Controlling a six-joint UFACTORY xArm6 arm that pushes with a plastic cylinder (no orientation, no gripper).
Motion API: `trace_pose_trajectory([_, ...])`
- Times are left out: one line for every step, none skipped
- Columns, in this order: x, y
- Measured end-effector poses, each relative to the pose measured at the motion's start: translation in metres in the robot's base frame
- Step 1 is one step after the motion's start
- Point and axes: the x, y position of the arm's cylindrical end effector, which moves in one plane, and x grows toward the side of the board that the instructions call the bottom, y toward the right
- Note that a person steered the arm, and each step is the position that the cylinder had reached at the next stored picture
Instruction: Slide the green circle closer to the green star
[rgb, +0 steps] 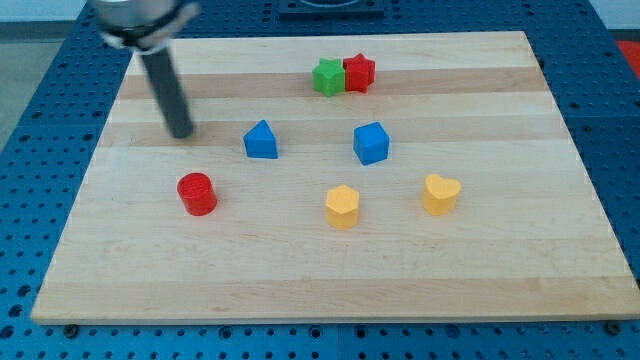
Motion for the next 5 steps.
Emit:
trace_pose_trajectory([-0.036,-0.063])
trace_pose_trajectory([-0.076,-0.064])
trace_pose_trajectory([-0.065,-0.007])
trace_pose_trajectory([-0.053,0.011])
trace_pose_trajectory([-0.056,-0.038])
